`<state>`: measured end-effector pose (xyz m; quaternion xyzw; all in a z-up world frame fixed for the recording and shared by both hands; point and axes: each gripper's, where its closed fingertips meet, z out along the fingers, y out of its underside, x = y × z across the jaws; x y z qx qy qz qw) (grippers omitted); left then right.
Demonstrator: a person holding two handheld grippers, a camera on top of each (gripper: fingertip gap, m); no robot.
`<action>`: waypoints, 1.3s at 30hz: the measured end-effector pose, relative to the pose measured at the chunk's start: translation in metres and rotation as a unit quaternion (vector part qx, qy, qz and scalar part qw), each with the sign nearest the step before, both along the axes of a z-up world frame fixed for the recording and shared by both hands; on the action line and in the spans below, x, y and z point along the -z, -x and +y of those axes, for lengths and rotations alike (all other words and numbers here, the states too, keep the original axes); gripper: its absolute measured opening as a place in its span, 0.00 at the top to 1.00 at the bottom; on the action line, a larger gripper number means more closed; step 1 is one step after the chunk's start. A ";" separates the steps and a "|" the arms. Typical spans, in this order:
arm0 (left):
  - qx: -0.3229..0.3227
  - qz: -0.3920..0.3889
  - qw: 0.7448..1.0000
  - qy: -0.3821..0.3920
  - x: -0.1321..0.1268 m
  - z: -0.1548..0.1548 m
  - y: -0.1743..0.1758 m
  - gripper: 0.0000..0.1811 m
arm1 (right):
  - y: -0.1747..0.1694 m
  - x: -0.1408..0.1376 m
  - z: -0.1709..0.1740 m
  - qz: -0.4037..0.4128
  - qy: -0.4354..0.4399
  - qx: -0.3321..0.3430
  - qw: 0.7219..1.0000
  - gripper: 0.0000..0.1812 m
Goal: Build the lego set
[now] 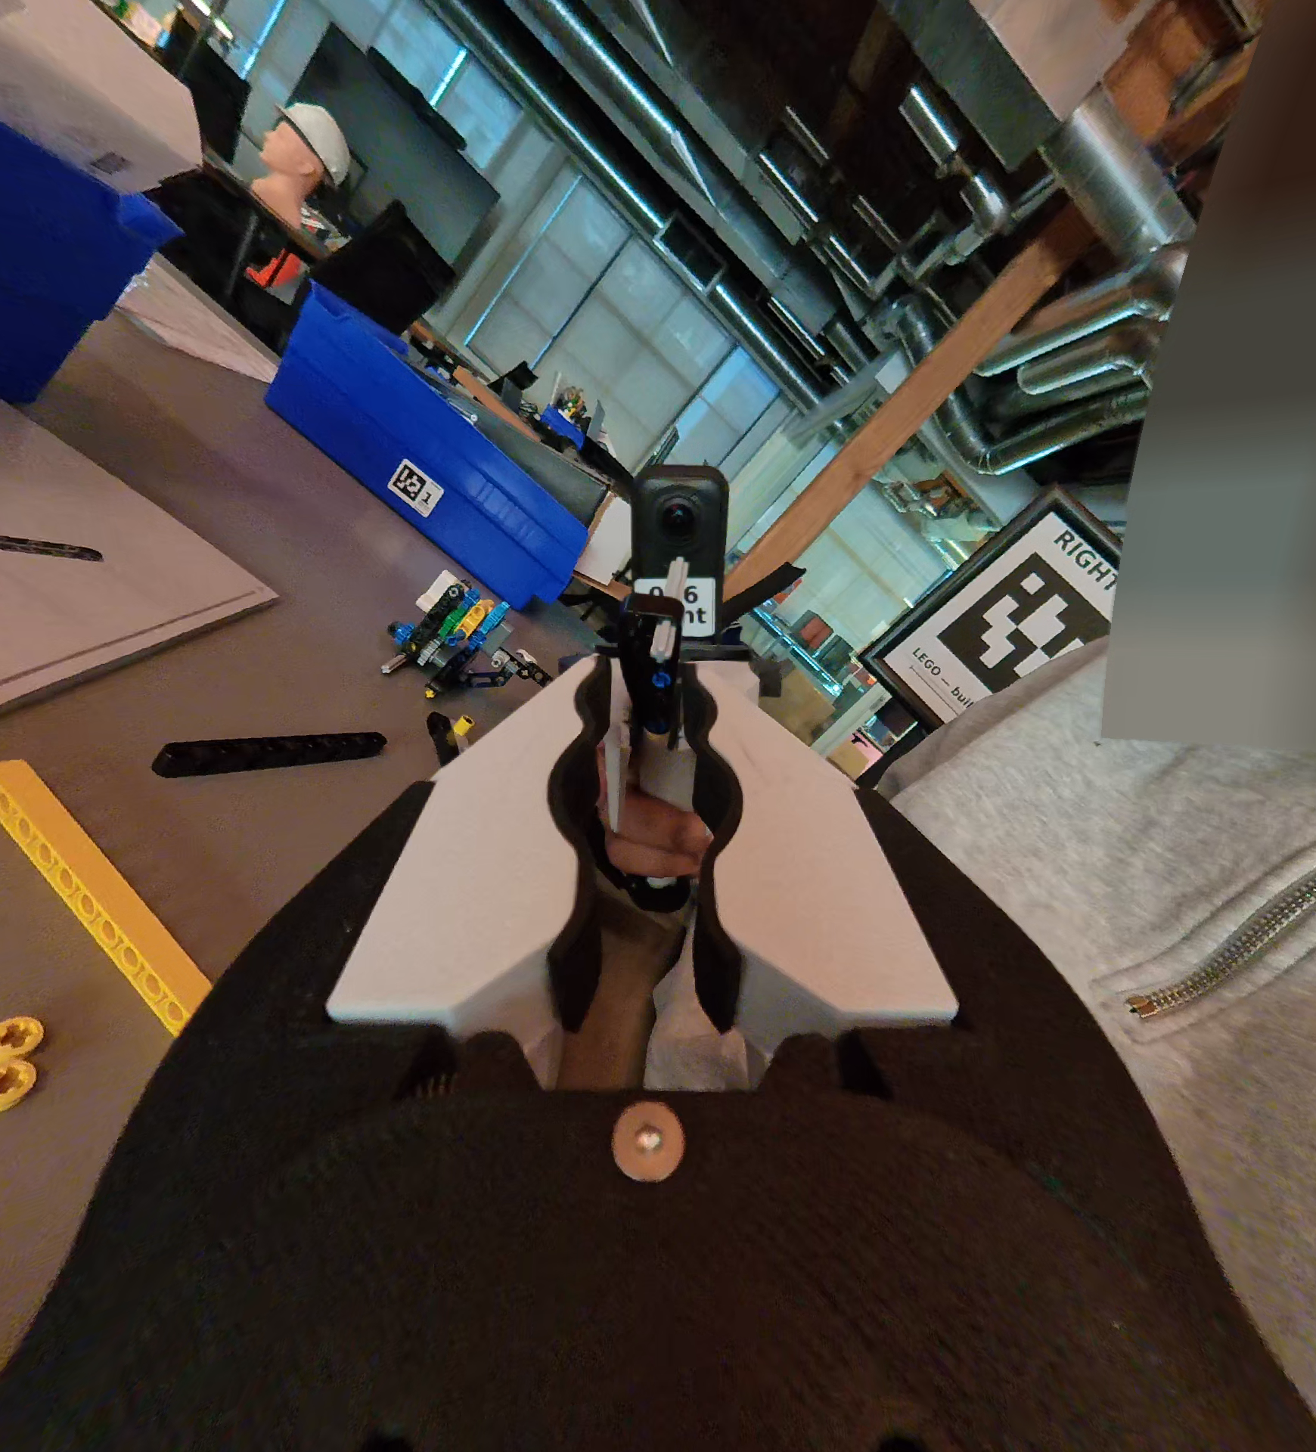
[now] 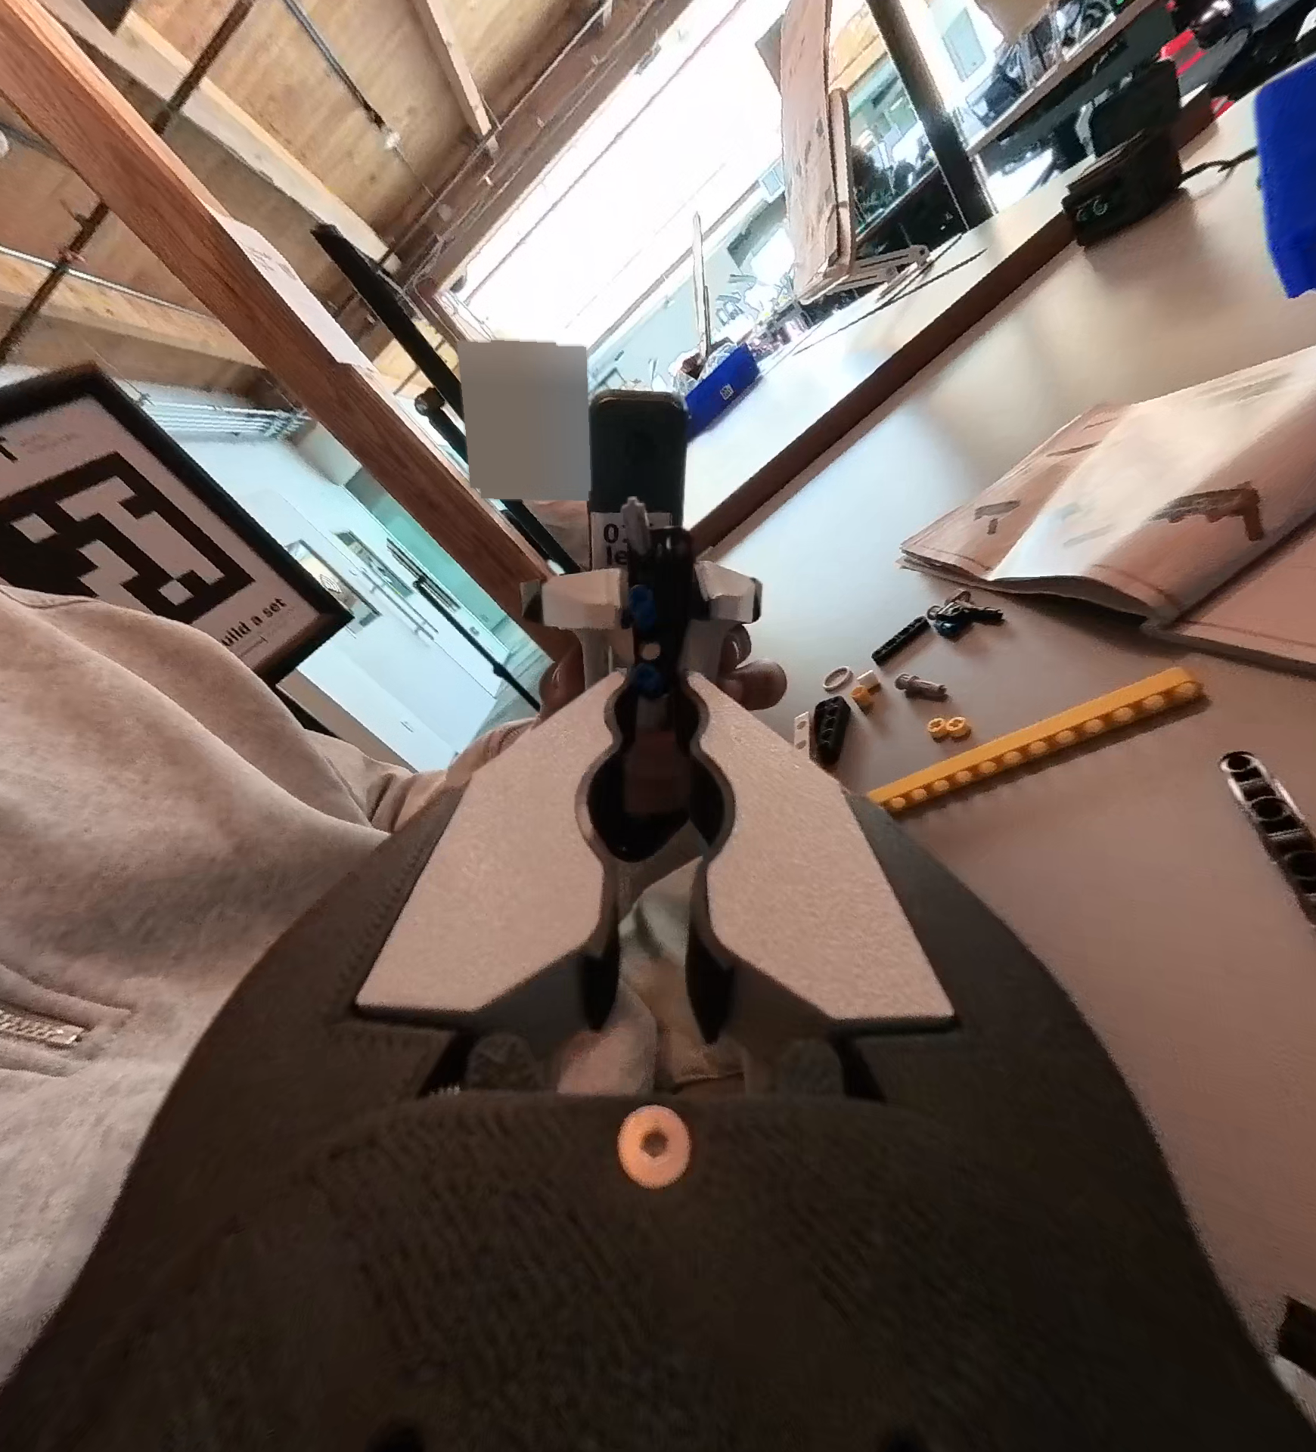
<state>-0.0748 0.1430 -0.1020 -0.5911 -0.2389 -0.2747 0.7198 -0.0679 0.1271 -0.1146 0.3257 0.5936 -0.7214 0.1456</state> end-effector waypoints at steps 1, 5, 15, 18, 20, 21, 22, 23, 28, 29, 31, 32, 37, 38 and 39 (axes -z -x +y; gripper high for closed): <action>0.000 0.001 1.000 0.001 0.000 0.000 0.000 0.92 | 0.000 0.000 0.000 -0.003 0.002 0.000 1.000 0.96; 0.007 -0.003 1.000 0.004 0.002 0.003 -0.002 0.92 | 0.000 0.002 -0.001 -0.003 -0.002 -0.003 1.000 0.96; 0.008 -0.009 1.000 0.001 0.001 0.002 -0.002 0.94 | 0.000 0.001 -0.003 0.003 -0.007 0.005 1.000 0.96; -0.017 -0.006 1.000 -0.009 -0.003 -0.004 0.006 0.94 | 0.004 0.000 0.001 0.013 -0.017 0.021 1.000 0.95; -0.043 -0.016 0.999 -0.020 -0.005 -0.013 0.017 0.94 | 0.010 0.000 0.009 0.028 -0.038 0.047 0.998 0.93; -0.058 -0.021 0.998 -0.023 -0.005 -0.017 0.023 0.94 | 0.014 0.001 0.014 0.039 -0.058 0.064 0.996 0.92; -0.071 -0.024 0.997 -0.023 -0.004 -0.021 0.028 0.94 | 0.019 0.004 0.019 0.050 -0.087 0.086 0.991 0.92; -0.082 -0.028 0.996 -0.021 -0.003 -0.024 0.032 0.94 | 0.026 0.008 0.025 0.060 -0.126 0.109 0.984 0.92; -0.099 -0.037 0.994 0.003 0.007 -0.026 0.041 0.94 | 0.054 0.042 0.048 0.083 -0.358 0.153 0.917 0.88; -0.099 -0.039 0.994 0.006 0.009 -0.025 0.041 0.94 | 0.058 0.051 0.050 0.081 -0.399 0.147 0.902 0.86; -0.096 -0.046 0.994 0.013 0.012 -0.024 0.041 0.94 | 0.066 0.068 0.054 0.081 -0.471 0.135 0.868 0.86; -0.095 -0.050 0.994 0.015 0.013 -0.024 0.042 0.94 | 0.071 0.074 0.056 0.083 -0.501 0.132 0.852 0.87; -0.095 -0.065 0.993 0.015 0.017 -0.028 0.045 0.95 | 0.086 0.098 0.052 0.065 -0.571 0.088 0.814 0.90; -0.094 -0.067 0.993 0.014 0.017 -0.028 0.046 0.94 | 0.087 0.103 0.052 0.058 -0.578 0.081 0.810 0.91; -0.091 -0.069 0.993 0.014 0.017 -0.029 0.046 0.94 | 0.088 0.106 0.052 0.053 -0.584 0.077 0.807 0.91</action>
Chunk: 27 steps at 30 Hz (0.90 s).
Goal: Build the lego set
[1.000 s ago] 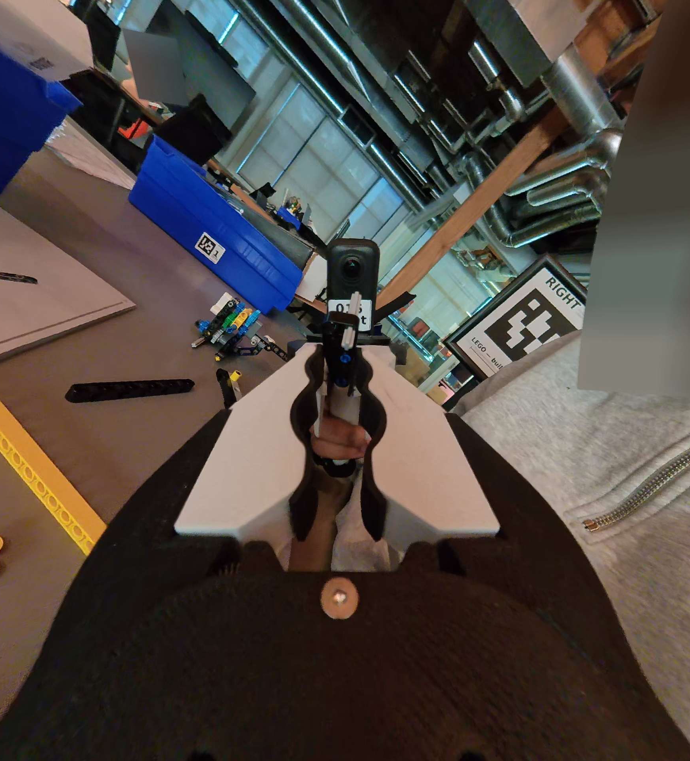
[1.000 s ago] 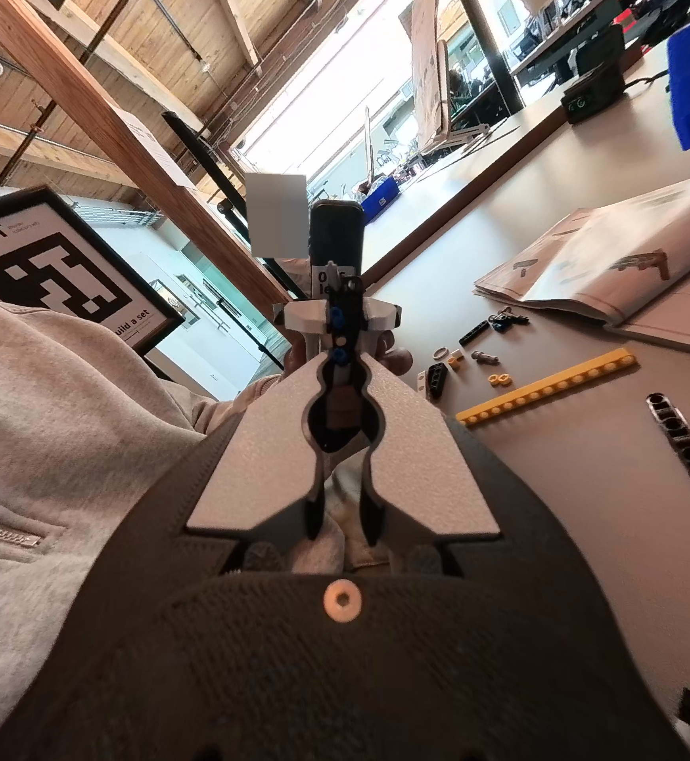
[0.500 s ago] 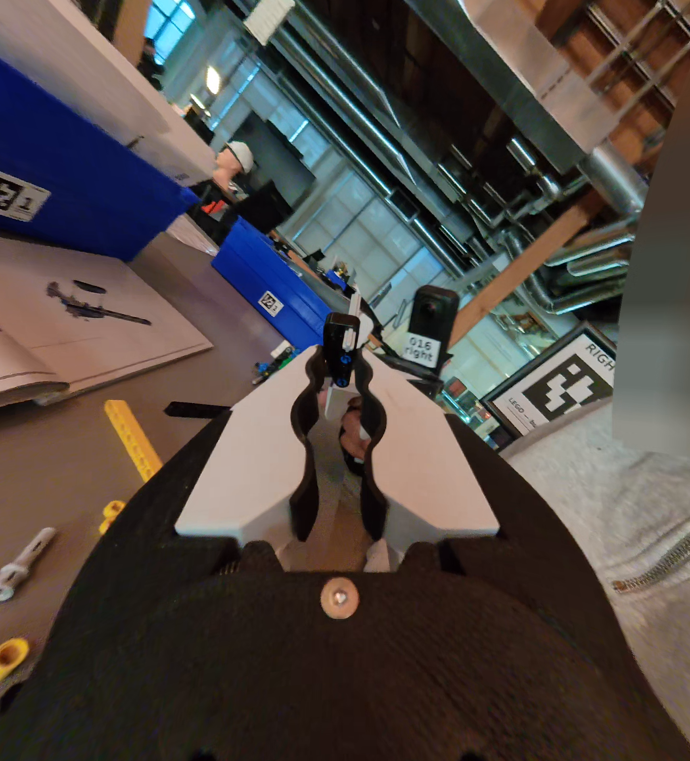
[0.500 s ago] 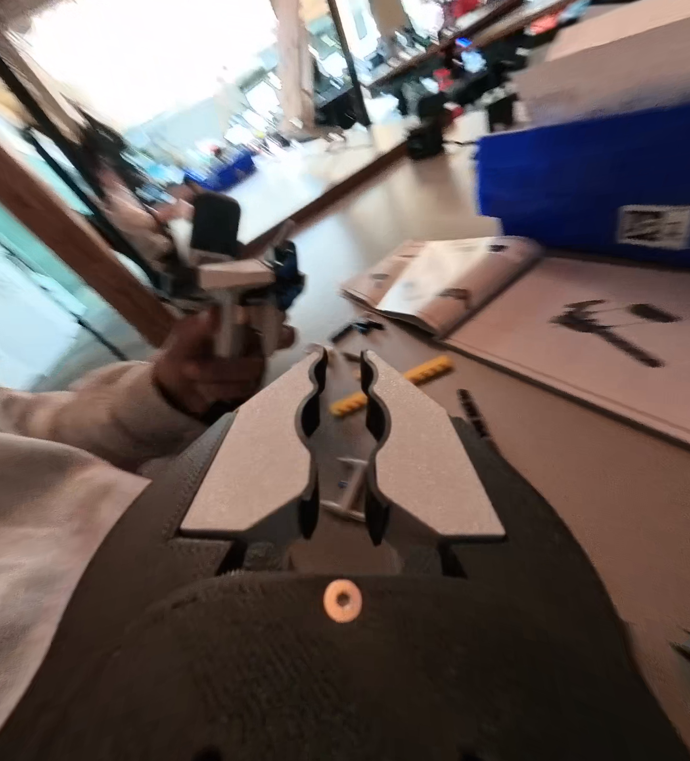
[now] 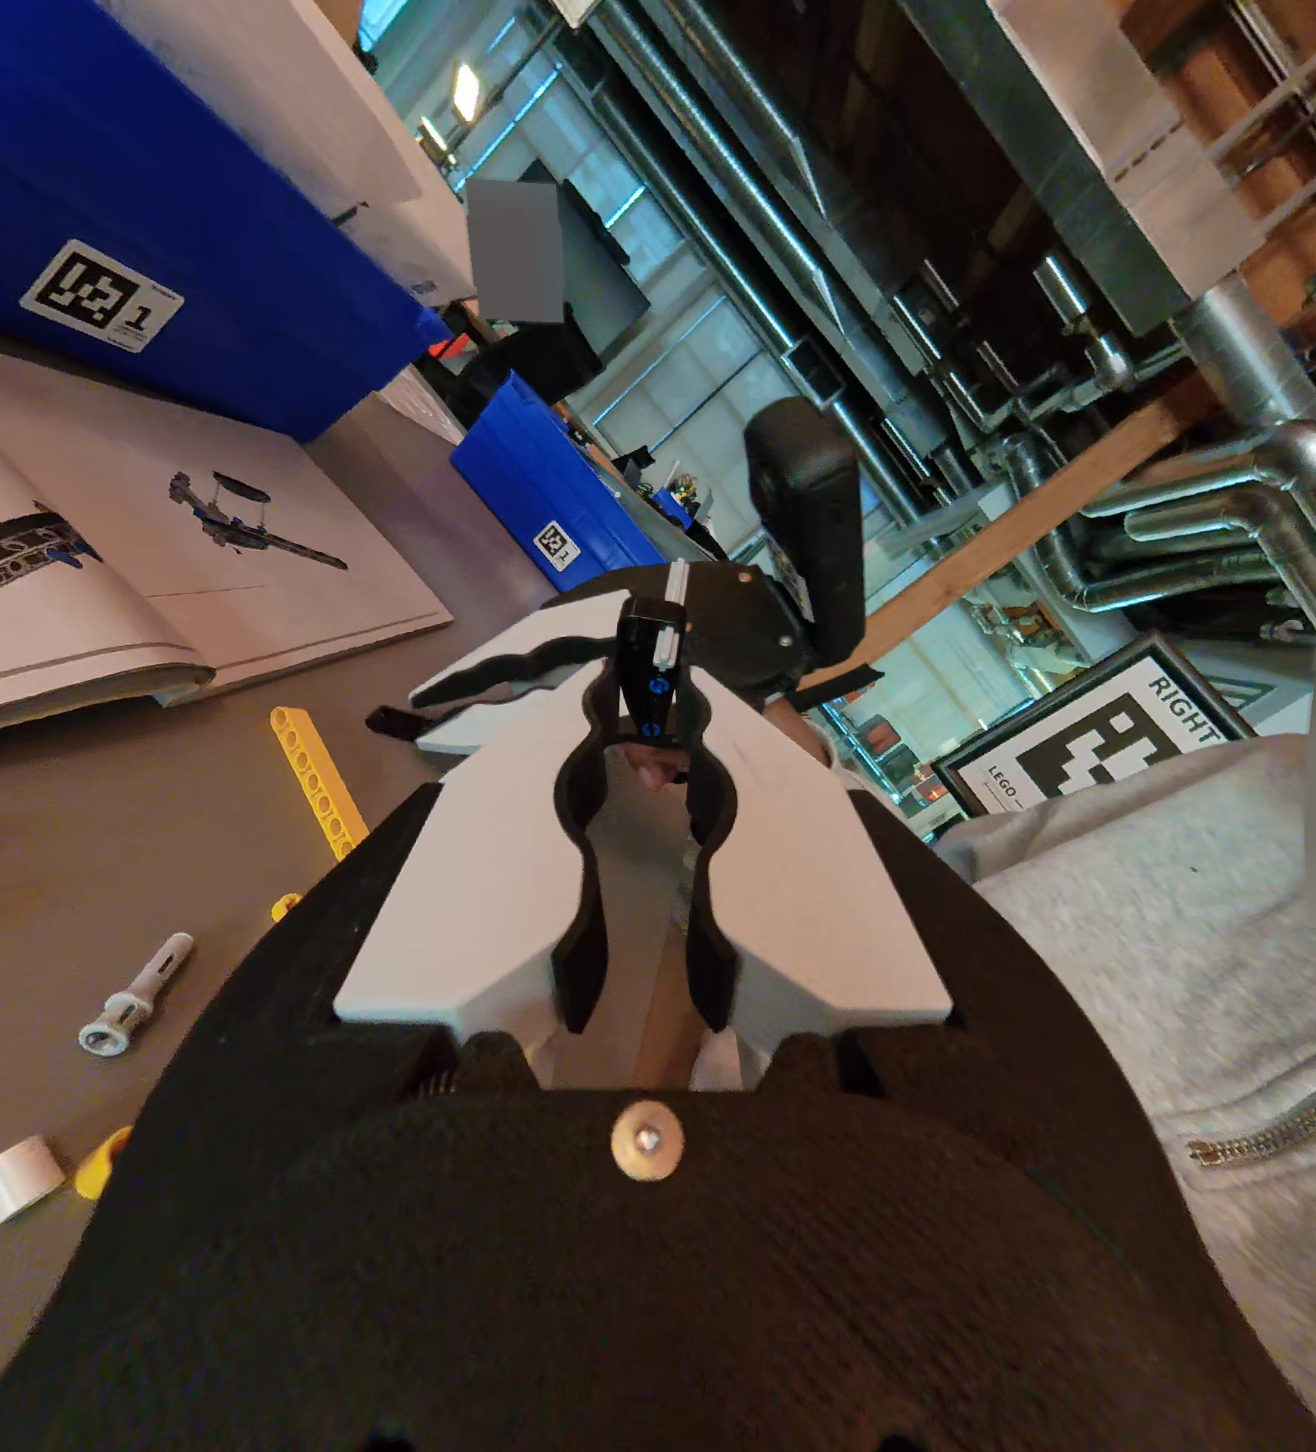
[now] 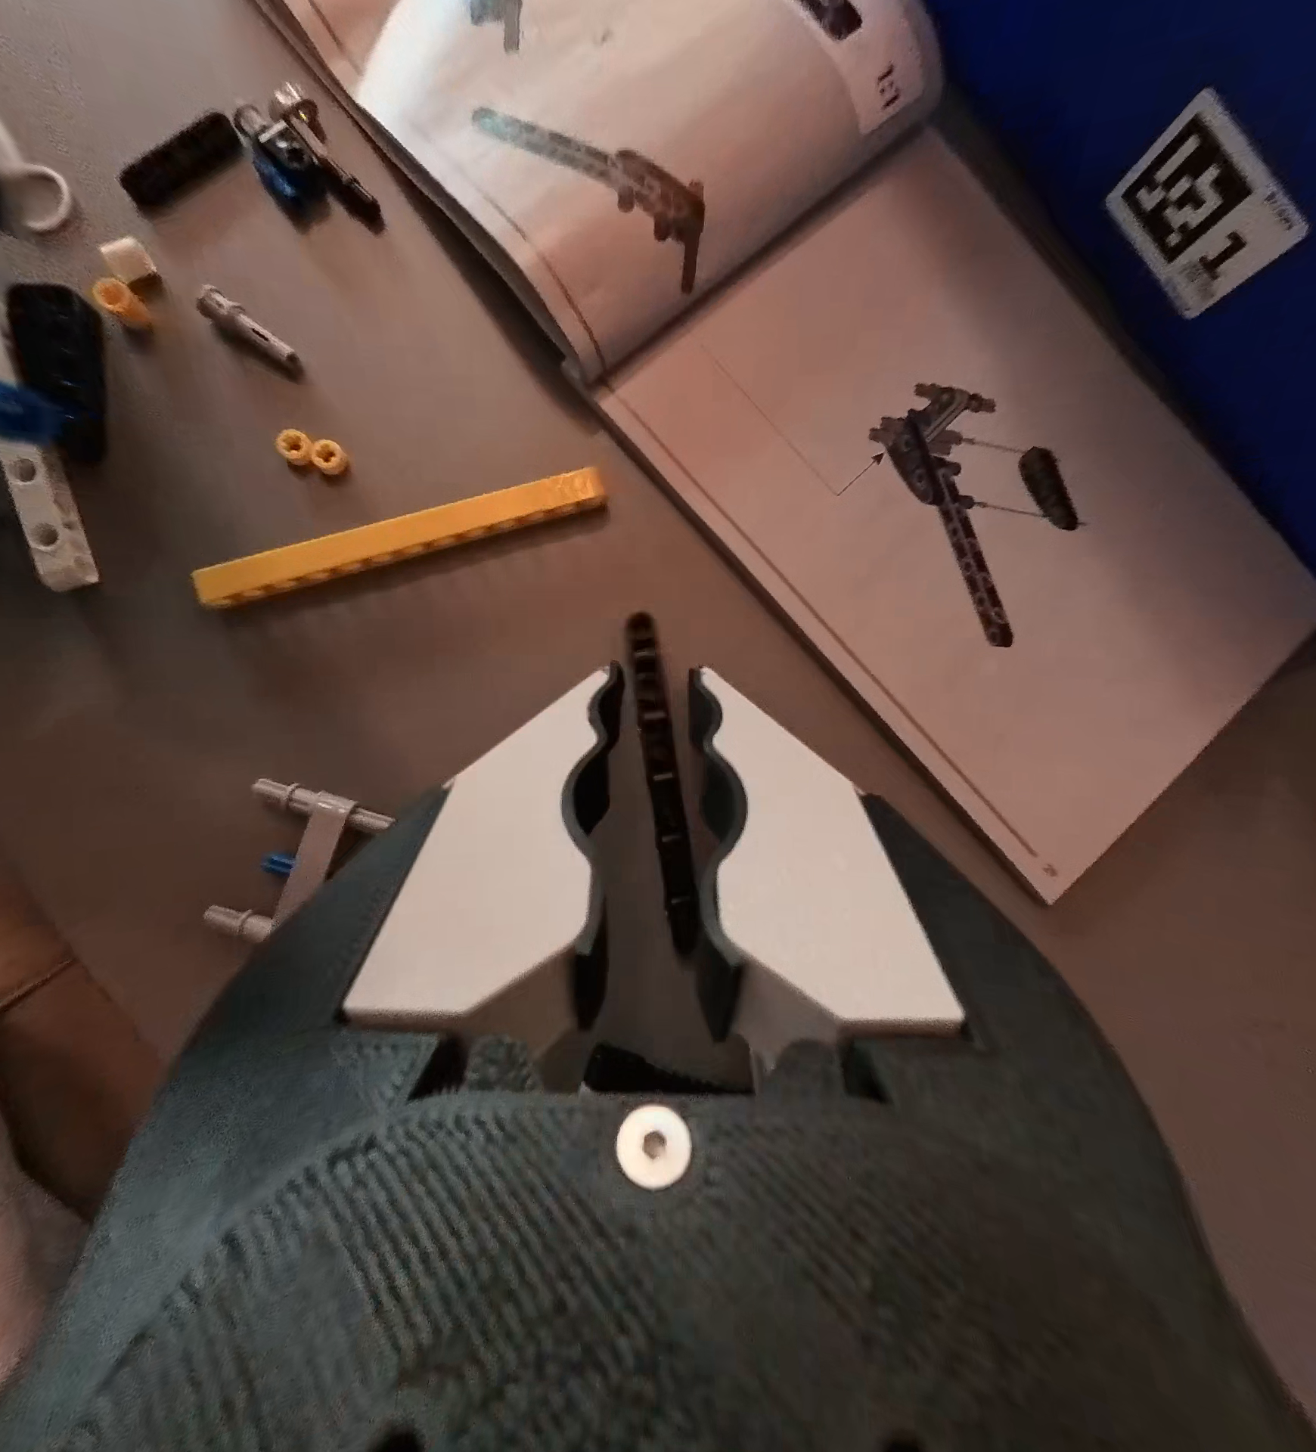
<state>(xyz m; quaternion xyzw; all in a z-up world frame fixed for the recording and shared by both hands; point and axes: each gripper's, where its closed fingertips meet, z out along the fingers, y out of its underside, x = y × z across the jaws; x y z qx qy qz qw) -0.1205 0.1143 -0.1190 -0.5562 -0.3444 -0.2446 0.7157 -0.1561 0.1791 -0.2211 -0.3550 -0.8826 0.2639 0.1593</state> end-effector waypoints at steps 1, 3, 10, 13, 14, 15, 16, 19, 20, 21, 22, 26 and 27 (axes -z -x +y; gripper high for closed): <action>0.002 -0.001 1.000 0.000 0.000 0.000 0.000 0.94 | 0.000 0.003 0.000 -0.006 -0.003 -0.001 1.000 0.94; 0.004 -0.006 1.000 -0.004 0.000 0.000 0.001 0.94 | -0.001 0.006 -0.001 -0.014 0.004 -0.006 1.000 0.96; 0.024 -0.036 0.999 -0.020 0.003 0.002 -0.001 0.95 | -0.021 -0.068 -0.035 0.042 0.265 -0.061 0.962 0.97; 0.033 -0.034 0.999 -0.020 0.003 0.003 -0.003 0.94 | -0.034 -0.101 -0.039 0.030 0.383 -0.083 0.920 0.97; 0.038 -0.030 0.999 -0.019 0.003 0.004 -0.004 0.95 | -0.038 -0.106 -0.040 0.021 0.412 -0.095 0.906 0.97; 0.042 -0.027 0.999 -0.016 0.003 0.005 -0.005 0.95 | -0.041 -0.108 -0.040 0.009 0.432 -0.099 0.896 0.97; 0.046 -0.023 0.999 -0.013 0.004 0.005 -0.007 0.95 | -0.043 -0.107 -0.040 -0.004 0.445 -0.101 0.890 0.97; 0.057 -0.017 0.998 -0.004 0.005 0.008 -0.010 0.95 | -0.049 -0.107 -0.041 -0.021 0.472 -0.108 0.875 0.97; 0.059 -0.016 0.998 -0.005 0.005 0.009 -0.011 0.95 | -0.050 -0.106 -0.042 -0.026 0.475 -0.110 0.873 0.98; 0.061 -0.017 0.998 -0.006 0.005 0.009 -0.012 0.95 | -0.050 -0.105 -0.043 -0.028 0.474 -0.111 0.873 0.97; 0.063 -0.017 0.998 -0.006 0.005 0.009 -0.012 0.95 | -0.051 -0.102 -0.044 -0.030 0.470 -0.112 0.875 0.97; 0.066 -0.015 0.998 -0.009 0.003 0.009 -0.013 0.95 | -0.051 -0.099 -0.046 -0.043 0.477 -0.111 0.871 0.97; 0.066 -0.014 0.998 -0.010 0.003 0.009 -0.013 0.95 | -0.052 -0.099 -0.046 -0.047 0.482 -0.111 0.868 0.97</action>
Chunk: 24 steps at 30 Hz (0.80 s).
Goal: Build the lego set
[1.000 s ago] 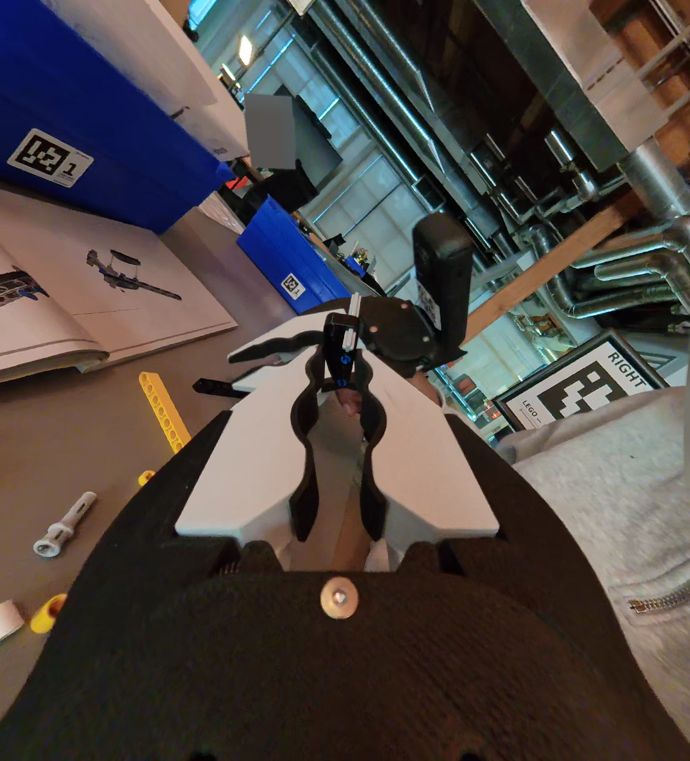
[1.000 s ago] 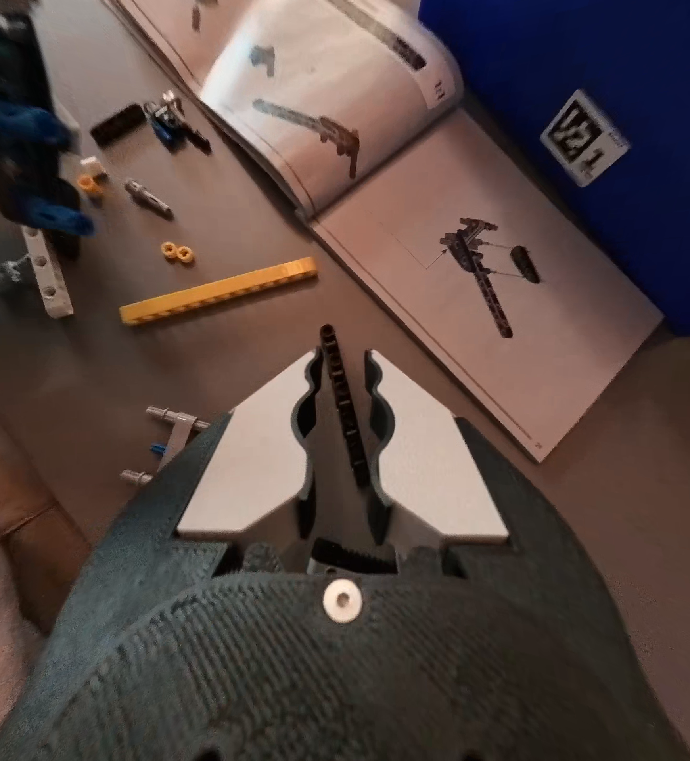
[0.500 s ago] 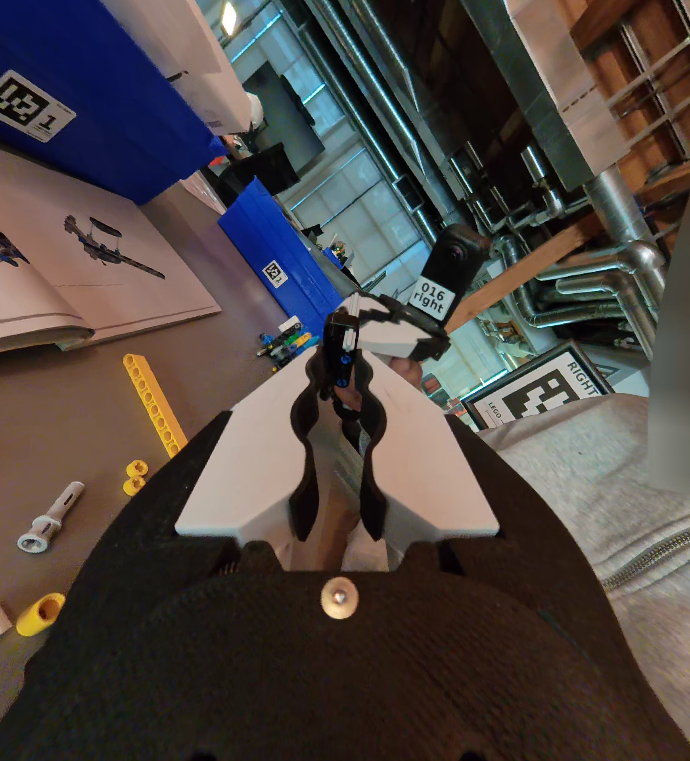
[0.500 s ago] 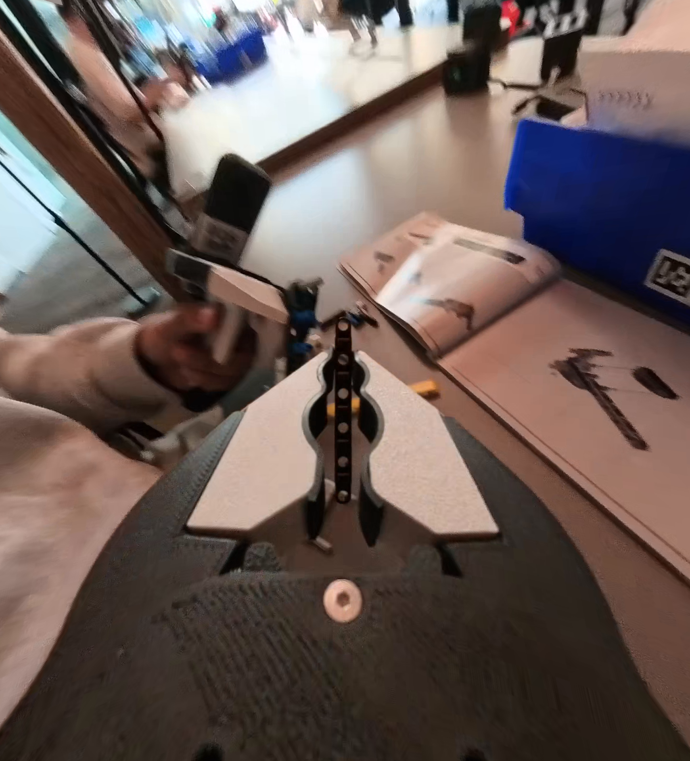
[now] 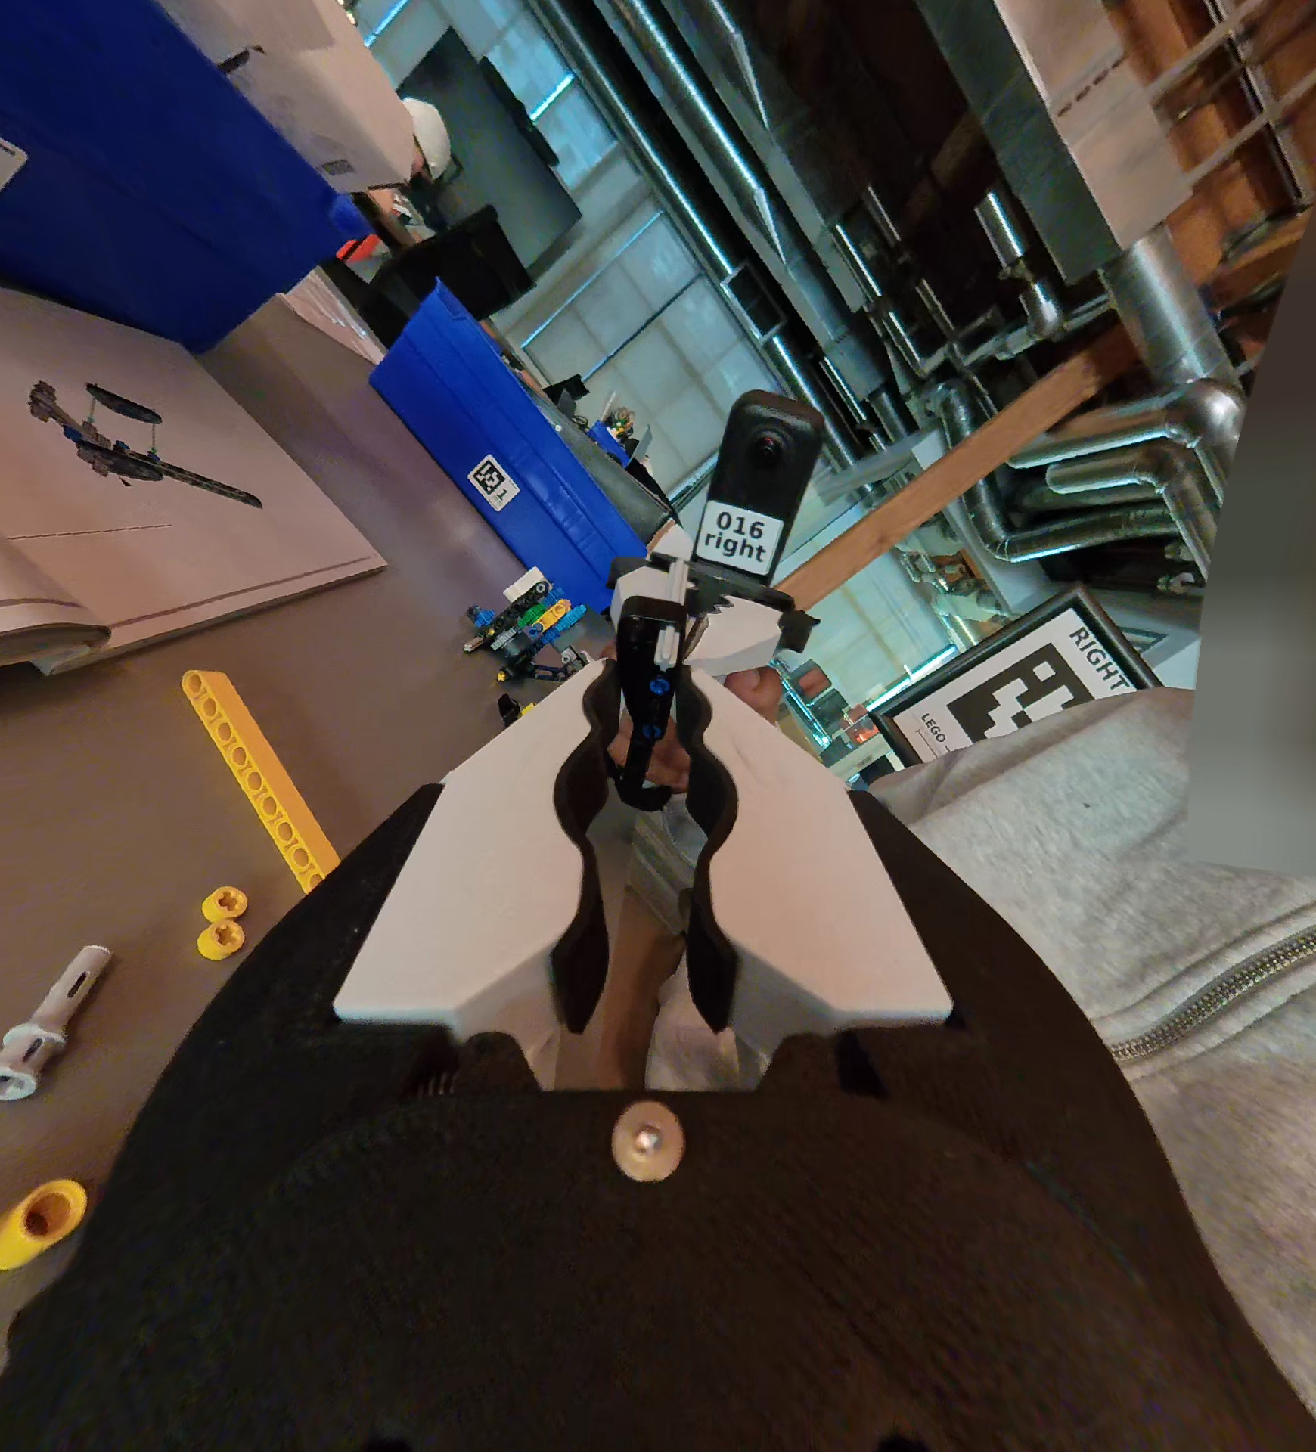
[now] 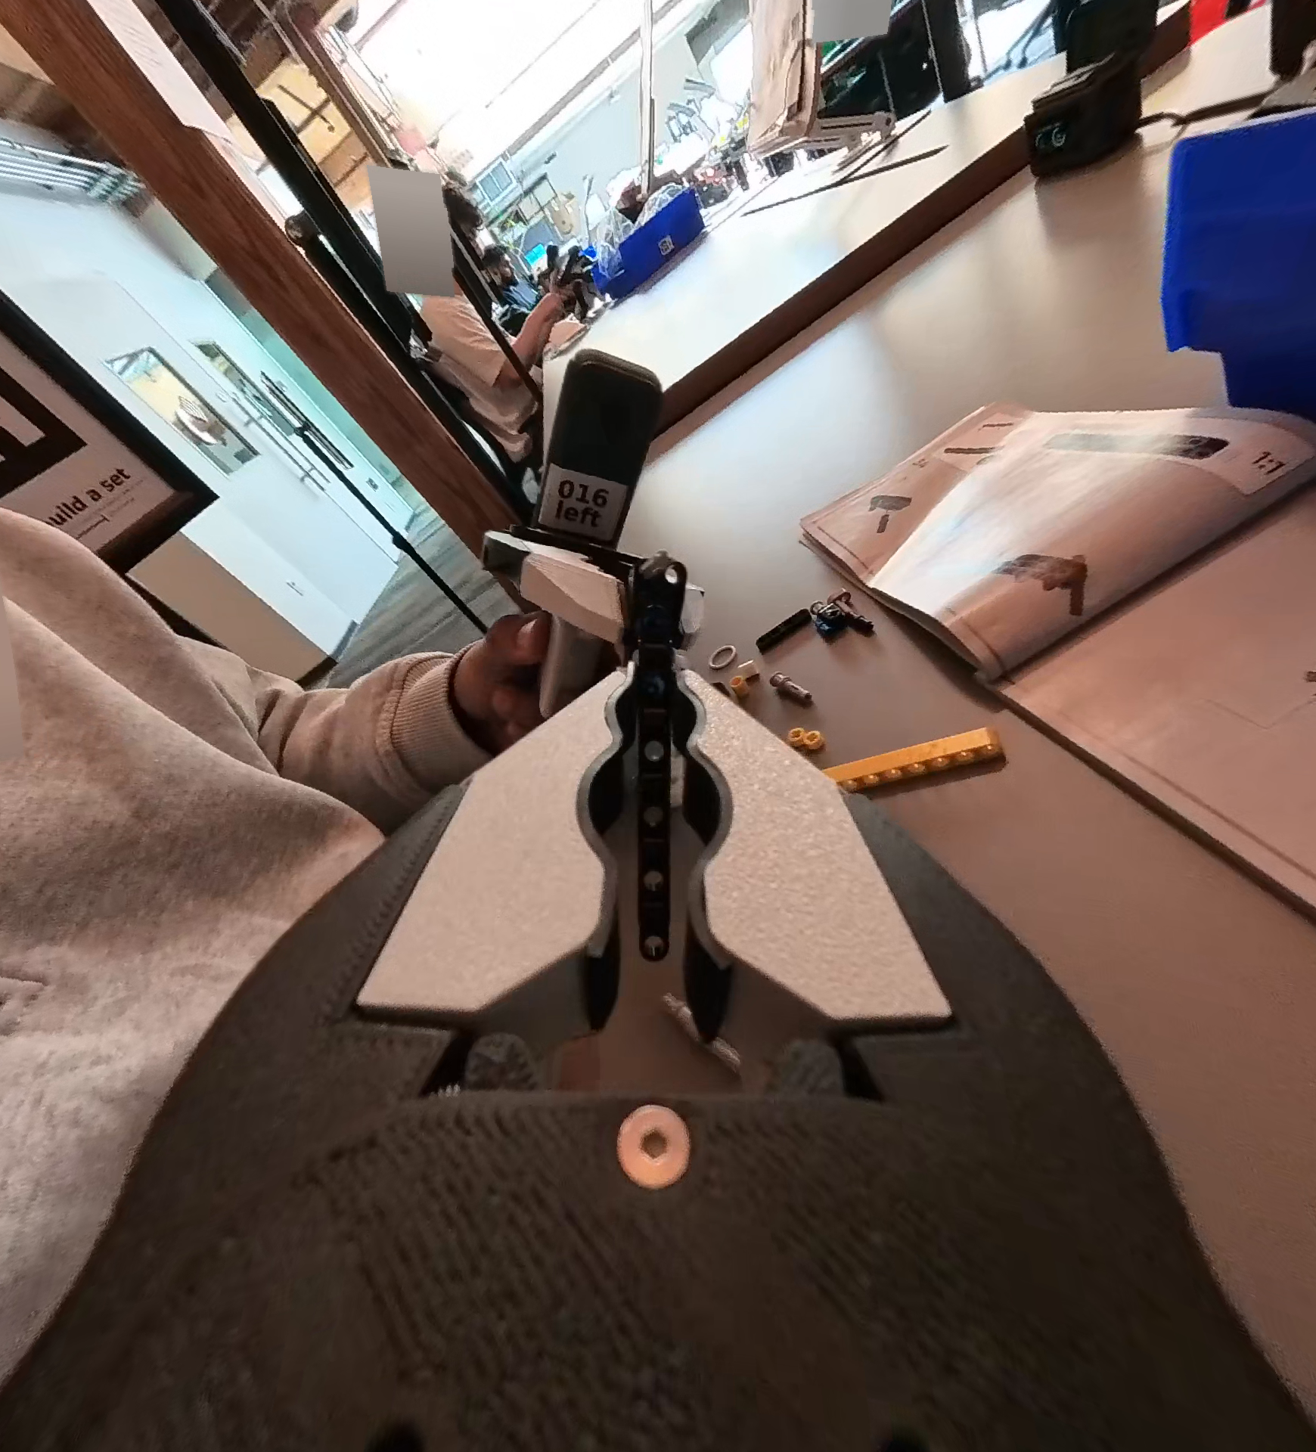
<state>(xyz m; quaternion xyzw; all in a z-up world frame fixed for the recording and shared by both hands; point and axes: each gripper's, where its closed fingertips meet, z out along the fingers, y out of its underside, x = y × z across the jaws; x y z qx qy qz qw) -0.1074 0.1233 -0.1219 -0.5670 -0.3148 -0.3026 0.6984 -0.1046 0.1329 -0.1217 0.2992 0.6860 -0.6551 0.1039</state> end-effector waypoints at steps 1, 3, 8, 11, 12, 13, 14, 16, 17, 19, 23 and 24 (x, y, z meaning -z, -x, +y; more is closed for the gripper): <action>-0.001 0.001 1.000 0.000 0.000 0.000 0.000 0.95 | 0.000 0.000 0.000 -0.004 0.004 -0.002 1.000 0.97; -0.003 0.002 1.000 -0.003 -0.001 0.000 0.000 0.95 | 0.000 0.000 -0.001 -0.014 0.015 -0.006 1.000 0.97; -0.009 0.004 1.000 -0.013 -0.005 -0.001 0.000 0.95 | -0.002 -0.003 -0.001 -0.044 0.048 -0.018 0.998 0.97; -0.009 0.005 1.000 -0.014 -0.005 0.000 -0.001 0.95 | -0.003 -0.003 -0.001 -0.056 0.054 -0.026 0.997 0.97; -0.009 0.005 1.000 -0.013 -0.004 0.000 -0.001 0.95 | -0.003 -0.002 -0.001 -0.059 0.055 -0.028 0.996 0.97; -0.009 0.004 1.000 -0.013 -0.004 0.001 -0.001 0.95 | -0.003 -0.002 -0.001 -0.060 0.055 -0.030 0.996 0.97; -0.010 0.003 1.000 -0.012 -0.004 0.001 -0.001 0.95 | -0.003 -0.001 0.000 -0.061 0.054 -0.030 0.996 0.97; -0.013 0.002 1.000 -0.010 -0.003 0.001 0.000 0.95 | -0.002 0.000 0.000 -0.059 0.048 -0.029 0.997 0.97; -0.013 0.001 1.000 -0.009 -0.002 0.002 0.000 0.95 | -0.002 0.001 0.000 -0.059 0.045 -0.029 0.997 0.97; -0.010 -0.002 1.000 -0.007 -0.001 0.002 0.000 0.95 | -0.002 0.002 0.000 -0.059 0.040 -0.031 0.997 0.97; 0.008 -0.011 1.000 0.002 0.000 0.002 -0.003 0.94 | -0.005 0.004 -0.001 -0.061 0.034 -0.042 0.997 0.97; 0.011 -0.007 1.000 0.008 0.000 0.002 -0.003 0.95 | -0.006 0.004 -0.001 -0.060 0.031 -0.045 0.997 0.97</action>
